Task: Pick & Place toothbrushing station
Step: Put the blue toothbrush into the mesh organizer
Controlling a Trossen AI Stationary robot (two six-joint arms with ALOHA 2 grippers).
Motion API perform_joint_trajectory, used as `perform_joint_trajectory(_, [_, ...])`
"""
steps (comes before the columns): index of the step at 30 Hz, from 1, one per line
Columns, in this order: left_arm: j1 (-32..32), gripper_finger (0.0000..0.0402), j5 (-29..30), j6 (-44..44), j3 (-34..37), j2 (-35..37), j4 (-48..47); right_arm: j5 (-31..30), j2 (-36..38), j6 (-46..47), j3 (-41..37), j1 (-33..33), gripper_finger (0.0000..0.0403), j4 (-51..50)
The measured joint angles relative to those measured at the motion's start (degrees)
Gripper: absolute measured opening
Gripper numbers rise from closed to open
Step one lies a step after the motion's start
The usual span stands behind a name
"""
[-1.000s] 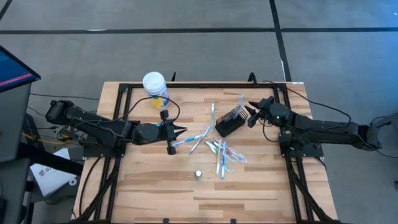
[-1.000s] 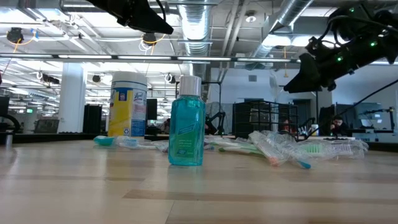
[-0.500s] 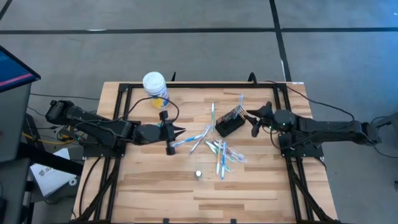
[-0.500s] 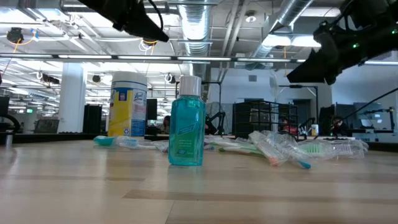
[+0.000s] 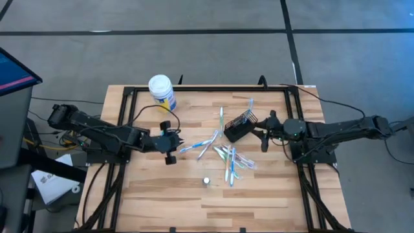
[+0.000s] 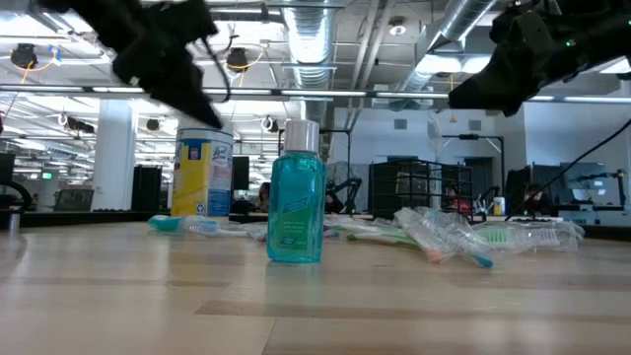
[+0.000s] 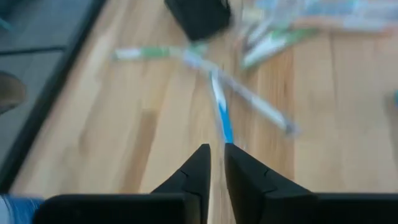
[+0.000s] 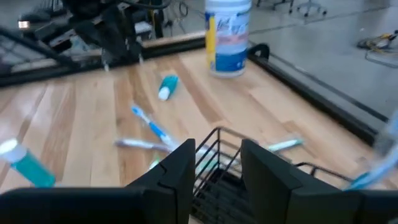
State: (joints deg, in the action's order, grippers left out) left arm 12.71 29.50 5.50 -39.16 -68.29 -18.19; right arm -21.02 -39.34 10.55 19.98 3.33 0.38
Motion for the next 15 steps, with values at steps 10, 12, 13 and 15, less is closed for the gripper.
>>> perform_joint_trajectory(10, [0.1,0.0107,-0.7,5.9,10.2,0.0,5.3,0.0,-8.2,0.0,3.7,1.1,0.012,0.4])
perform_joint_trajectory(12, [0.1,0.0119,-2.1,5.8,11.8,0.0,8.0,-0.1,-9.5,-0.4,4.6,1.1,0.012,0.5])
perform_joint_trajectory(13, [0.1,0.0125,-2.8,5.8,12.4,0.0,9.0,0.0,-10.2,-0.4,5.0,1.1,0.012,0.5])
perform_joint_trajectory(15, [0.1,0.0137,-3.6,6.2,13.4,0.0,9.7,-0.1,-11.3,-0.5,5.6,1.1,0.012,0.4])
